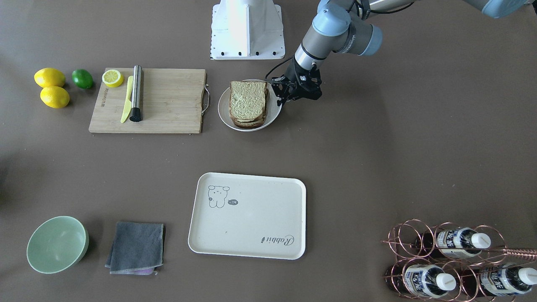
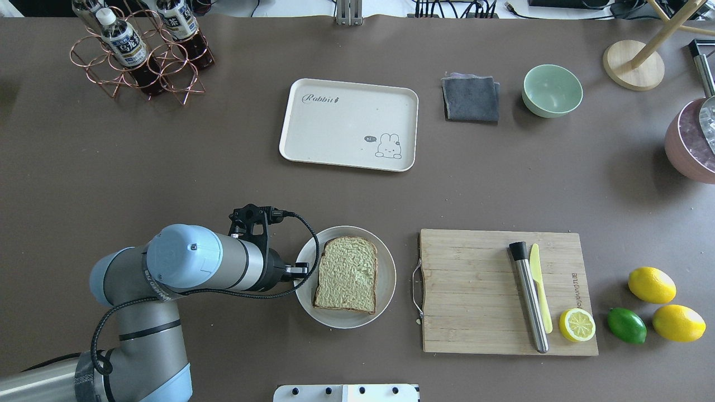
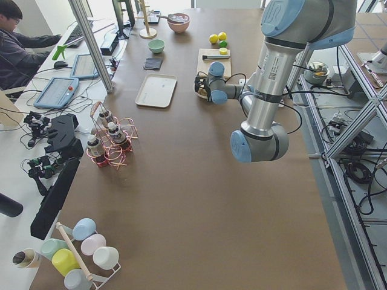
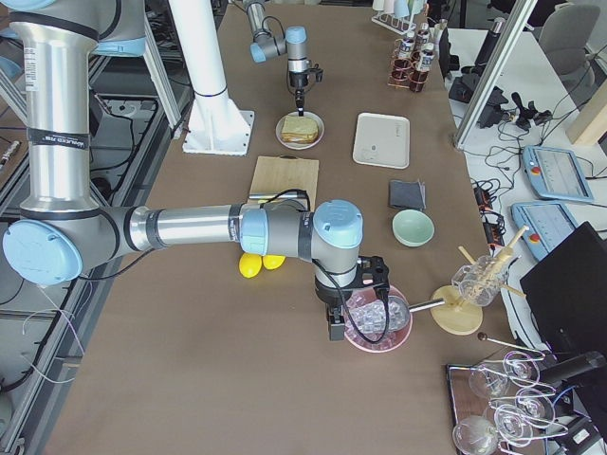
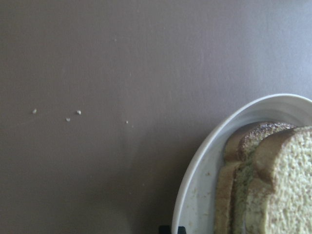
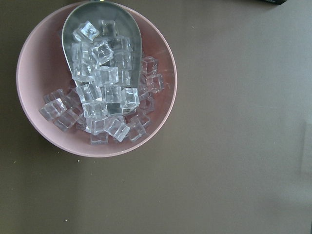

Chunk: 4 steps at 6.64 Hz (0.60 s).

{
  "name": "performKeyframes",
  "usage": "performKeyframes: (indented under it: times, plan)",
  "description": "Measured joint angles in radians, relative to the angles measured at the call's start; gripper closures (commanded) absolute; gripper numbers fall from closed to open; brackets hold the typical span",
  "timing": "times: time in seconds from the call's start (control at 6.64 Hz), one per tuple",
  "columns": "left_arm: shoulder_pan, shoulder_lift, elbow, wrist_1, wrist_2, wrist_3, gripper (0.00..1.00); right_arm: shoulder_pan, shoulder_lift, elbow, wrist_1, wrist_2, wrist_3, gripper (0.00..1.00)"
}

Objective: Make sandwich and place on tray
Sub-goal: 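Grasp the white plate rim with the left gripper, then slide the plate with the left gripper onto the cream Rabbit tray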

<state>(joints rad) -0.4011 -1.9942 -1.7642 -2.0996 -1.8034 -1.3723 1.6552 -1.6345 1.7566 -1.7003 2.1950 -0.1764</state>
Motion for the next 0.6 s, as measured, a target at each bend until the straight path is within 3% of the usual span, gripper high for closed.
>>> performKeyframes:
  times: [0.6]
  plan:
    - [-0.179,-0.094,0.067,0.01,-0.153,0.028,1.0,0.0,-0.006,0.0,0.001,0.0,0.0,0.0]
